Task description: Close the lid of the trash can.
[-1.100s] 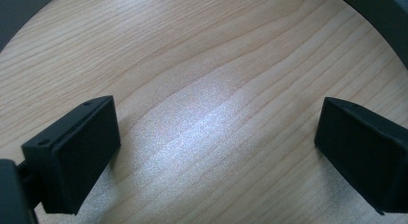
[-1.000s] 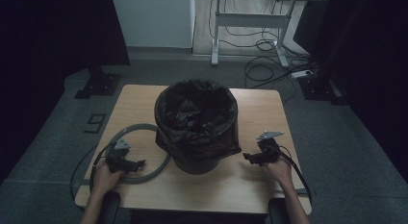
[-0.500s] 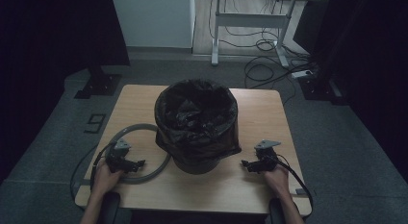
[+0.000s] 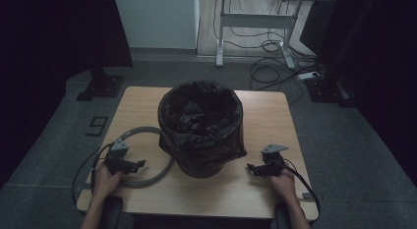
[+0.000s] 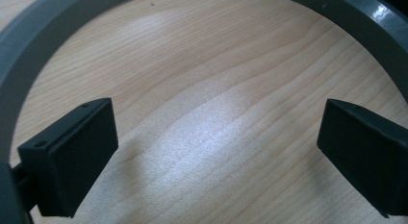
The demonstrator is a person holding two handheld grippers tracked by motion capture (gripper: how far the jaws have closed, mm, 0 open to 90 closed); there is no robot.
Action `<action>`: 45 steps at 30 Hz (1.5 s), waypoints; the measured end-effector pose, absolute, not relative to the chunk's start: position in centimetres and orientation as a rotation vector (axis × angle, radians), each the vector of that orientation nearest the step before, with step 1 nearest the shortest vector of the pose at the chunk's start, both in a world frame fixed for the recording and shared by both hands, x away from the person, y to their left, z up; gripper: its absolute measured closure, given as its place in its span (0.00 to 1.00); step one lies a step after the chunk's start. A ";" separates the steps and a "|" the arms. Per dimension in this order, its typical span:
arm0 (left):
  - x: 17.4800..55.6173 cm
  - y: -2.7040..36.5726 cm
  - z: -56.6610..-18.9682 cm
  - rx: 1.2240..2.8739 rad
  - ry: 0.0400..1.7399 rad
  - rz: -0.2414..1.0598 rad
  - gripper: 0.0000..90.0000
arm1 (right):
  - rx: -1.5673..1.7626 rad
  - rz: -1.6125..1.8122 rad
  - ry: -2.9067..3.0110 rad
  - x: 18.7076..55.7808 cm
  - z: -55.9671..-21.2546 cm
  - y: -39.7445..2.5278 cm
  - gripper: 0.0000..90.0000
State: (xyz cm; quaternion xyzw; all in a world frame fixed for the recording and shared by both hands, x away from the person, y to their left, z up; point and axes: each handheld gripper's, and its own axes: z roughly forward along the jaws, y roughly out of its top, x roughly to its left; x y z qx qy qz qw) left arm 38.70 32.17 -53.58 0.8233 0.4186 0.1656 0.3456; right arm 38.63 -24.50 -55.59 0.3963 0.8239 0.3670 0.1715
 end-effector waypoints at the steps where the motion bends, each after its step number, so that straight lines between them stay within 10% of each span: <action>1: 38.7 32.2 -53.5 2.136 1.087 0.432 0.00 | 1.125 1.042 2.339 38.6 -55.6 -24.5 0.13; 45: 43.7 38.2 -54.7 2.151 1.216 0.452 0.00 | 1.125 1.042 2.339 38.6 -55.6 -24.5 0.13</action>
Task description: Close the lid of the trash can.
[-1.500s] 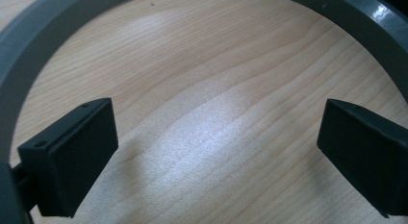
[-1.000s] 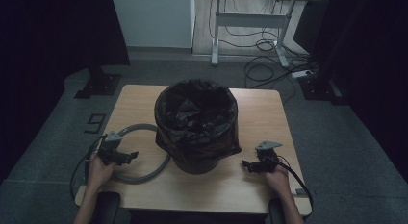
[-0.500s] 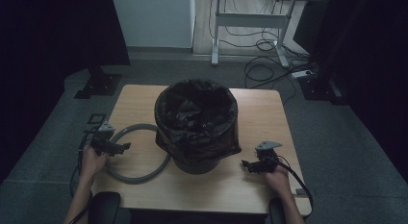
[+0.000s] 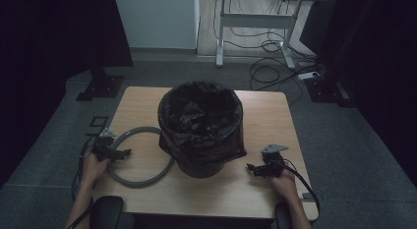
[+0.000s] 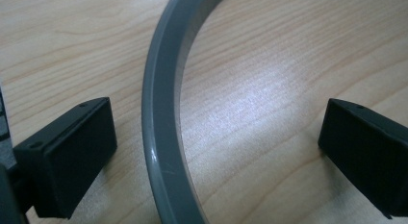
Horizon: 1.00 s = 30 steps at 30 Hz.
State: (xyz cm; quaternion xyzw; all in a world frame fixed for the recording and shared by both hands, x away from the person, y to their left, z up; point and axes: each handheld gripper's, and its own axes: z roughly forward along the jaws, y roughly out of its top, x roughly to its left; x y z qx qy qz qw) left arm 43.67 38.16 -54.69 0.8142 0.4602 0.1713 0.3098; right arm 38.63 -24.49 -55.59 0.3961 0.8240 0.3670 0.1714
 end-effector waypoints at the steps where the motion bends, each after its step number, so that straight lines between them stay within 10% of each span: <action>1: 43.7 38.2 -54.7 2.150 1.217 0.453 0.00 | 1.125 1.042 2.340 38.6 -55.6 -24.5 0.13; 11: 43.5 38.2 -54.6 2.114 1.252 0.477 0.05 | 1.125 1.042 2.340 38.6 -55.6 -24.5 0.13; 30: 43.9 39.5 -54.3 2.008 1.313 0.546 0.66 | 1.125 1.042 2.339 38.6 -55.6 -24.5 0.13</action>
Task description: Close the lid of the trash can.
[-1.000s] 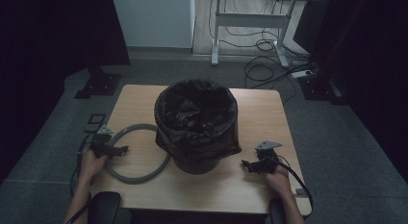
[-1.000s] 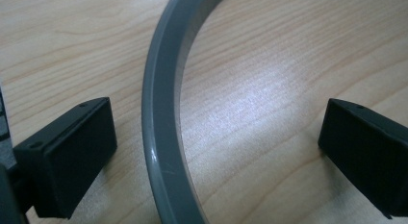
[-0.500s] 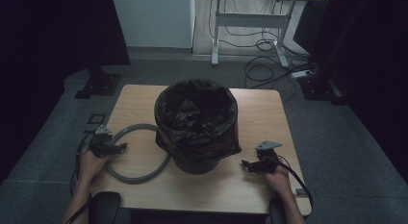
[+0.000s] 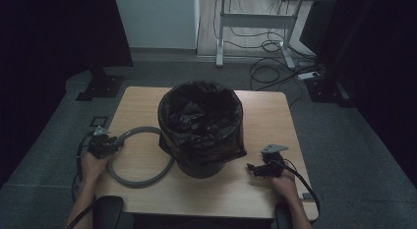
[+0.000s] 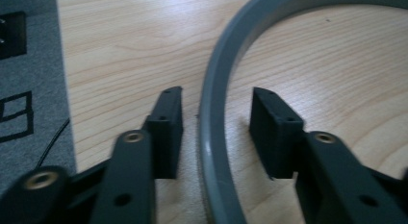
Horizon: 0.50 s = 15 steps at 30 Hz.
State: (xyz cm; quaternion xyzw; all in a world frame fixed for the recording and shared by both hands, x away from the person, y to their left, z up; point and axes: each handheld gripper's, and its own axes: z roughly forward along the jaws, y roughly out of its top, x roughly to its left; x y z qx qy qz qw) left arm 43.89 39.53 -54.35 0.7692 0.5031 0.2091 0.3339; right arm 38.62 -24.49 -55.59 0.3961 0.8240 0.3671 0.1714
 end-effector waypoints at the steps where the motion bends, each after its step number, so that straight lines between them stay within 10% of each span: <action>1: 43.9 39.6 -54.3 2.007 1.320 0.545 0.69 | 1.125 1.042 2.339 38.6 -55.6 -24.5 0.13; 15: 44.3 39.2 -53.6 2.052 1.361 0.503 0.86 | 1.125 1.042 2.340 38.6 -55.6 -24.5 0.13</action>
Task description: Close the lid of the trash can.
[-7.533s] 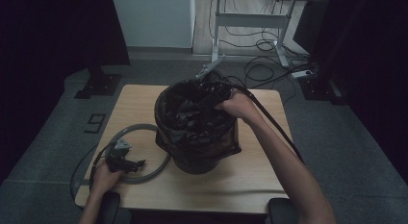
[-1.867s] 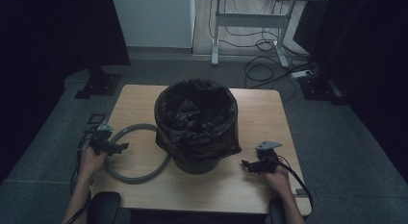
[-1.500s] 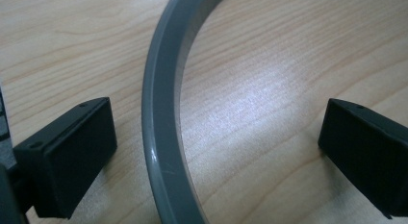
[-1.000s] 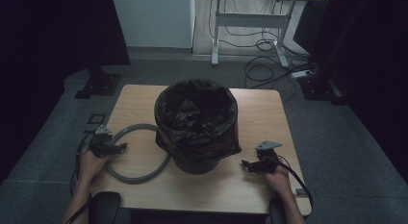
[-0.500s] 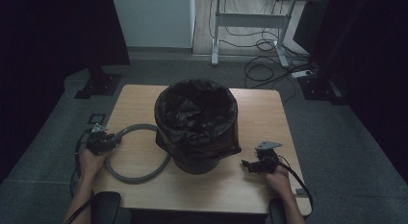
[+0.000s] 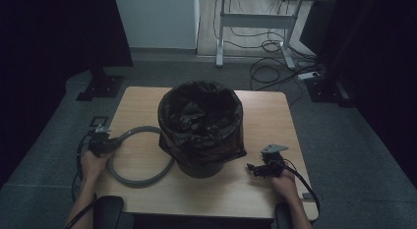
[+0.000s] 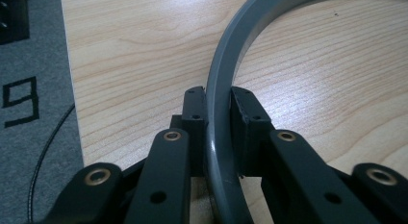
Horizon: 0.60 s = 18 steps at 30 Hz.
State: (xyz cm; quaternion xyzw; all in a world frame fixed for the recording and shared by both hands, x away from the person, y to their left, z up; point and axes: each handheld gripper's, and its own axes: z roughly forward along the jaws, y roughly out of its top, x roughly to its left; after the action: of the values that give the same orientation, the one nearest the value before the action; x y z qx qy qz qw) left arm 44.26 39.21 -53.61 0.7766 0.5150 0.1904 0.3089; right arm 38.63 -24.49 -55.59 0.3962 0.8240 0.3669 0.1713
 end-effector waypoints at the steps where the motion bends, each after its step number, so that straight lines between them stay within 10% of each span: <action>1: 44.3 39.3 -53.6 2.048 1.364 0.496 0.86 | 1.125 1.042 2.339 38.6 -55.6 -24.5 0.13; 18: 44.3 41.5 -52.8 1.949 1.459 0.336 0.87 | 1.125 1.042 2.340 38.6 -55.6 -24.5 0.13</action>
State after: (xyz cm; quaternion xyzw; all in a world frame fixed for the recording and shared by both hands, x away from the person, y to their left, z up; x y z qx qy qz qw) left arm 44.33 41.52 -52.83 0.7472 0.5593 0.1289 0.3351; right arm 38.62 -24.49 -55.59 0.3962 0.8240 0.3671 0.1713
